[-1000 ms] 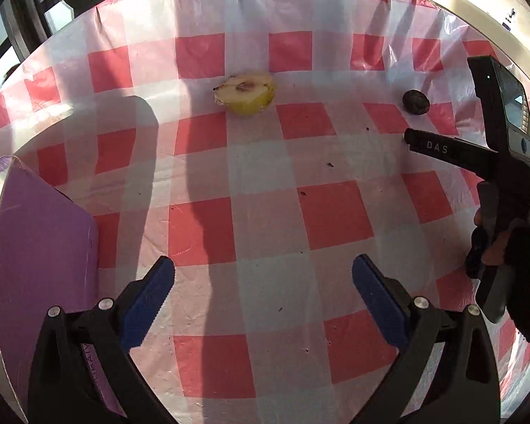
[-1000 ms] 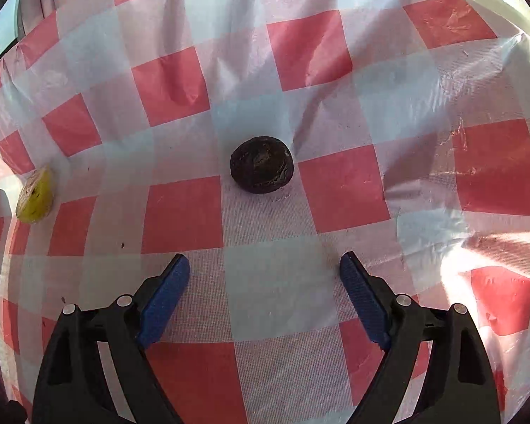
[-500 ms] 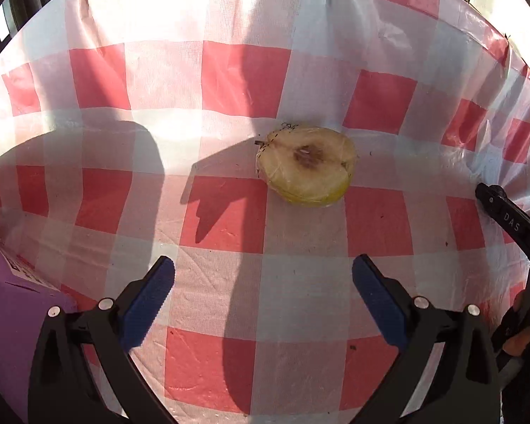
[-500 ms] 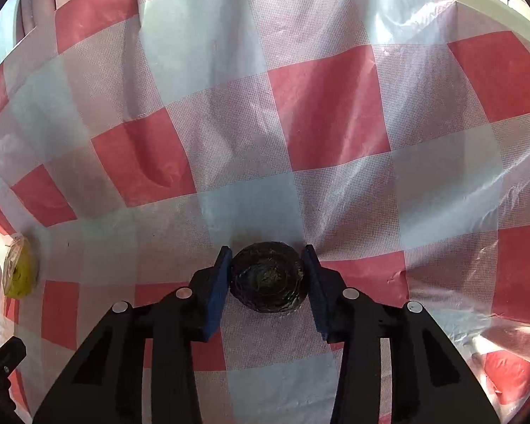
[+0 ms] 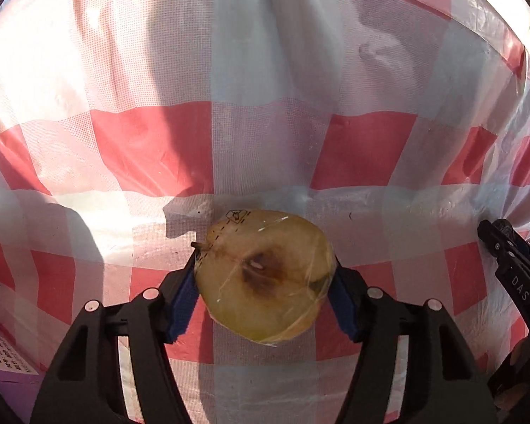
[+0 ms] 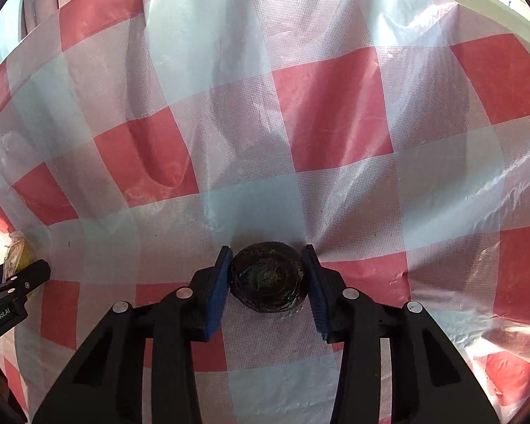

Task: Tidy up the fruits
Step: 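Grasp the last dried fruit with the right gripper while the left grasps the wrapped pear half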

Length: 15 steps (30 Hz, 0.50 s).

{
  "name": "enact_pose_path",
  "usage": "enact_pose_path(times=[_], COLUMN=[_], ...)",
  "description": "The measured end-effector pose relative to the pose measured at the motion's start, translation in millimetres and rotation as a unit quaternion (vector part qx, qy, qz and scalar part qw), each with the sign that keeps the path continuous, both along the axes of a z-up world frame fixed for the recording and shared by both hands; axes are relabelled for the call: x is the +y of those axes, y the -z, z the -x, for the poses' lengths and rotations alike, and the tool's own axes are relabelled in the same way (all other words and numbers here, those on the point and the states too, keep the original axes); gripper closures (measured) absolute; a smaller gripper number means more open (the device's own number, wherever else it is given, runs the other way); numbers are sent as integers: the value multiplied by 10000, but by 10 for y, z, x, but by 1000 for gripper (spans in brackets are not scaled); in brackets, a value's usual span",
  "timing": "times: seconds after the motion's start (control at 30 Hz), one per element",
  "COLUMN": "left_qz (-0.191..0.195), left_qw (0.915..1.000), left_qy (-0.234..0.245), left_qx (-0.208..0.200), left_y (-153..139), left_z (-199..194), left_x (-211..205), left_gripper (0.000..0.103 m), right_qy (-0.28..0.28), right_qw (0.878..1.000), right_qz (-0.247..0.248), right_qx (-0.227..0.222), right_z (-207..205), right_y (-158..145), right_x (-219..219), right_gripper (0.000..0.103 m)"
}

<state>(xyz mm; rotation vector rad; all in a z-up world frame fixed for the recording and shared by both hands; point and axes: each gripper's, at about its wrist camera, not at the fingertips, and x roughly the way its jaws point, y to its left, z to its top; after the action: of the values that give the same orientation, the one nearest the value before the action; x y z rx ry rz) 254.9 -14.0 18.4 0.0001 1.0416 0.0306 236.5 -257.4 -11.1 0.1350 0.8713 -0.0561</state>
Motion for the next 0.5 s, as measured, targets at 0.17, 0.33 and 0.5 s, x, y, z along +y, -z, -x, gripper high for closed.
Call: enact_pose_path(times=[0.17, 0.33, 0.5], left_qz=[81, 290, 345], left_qw=[10000, 9994, 9987], left_qy=[-39, -166, -16], left_qx=[29, 127, 370], left_y=[-84, -204, -219], left_z=[522, 1260, 1941], left_x=[20, 59, 125], left_gripper=[39, 39, 39], right_qy=[-16, -170, -411], right_qw=[10000, 9998, 9986], right_qz=[-13, -68, -311], right_qx=[1, 46, 76], right_z=[-15, 95, 711], right_y=[6, 12, -46], right_x=[60, 95, 142], right_gripper=[62, 63, 63])
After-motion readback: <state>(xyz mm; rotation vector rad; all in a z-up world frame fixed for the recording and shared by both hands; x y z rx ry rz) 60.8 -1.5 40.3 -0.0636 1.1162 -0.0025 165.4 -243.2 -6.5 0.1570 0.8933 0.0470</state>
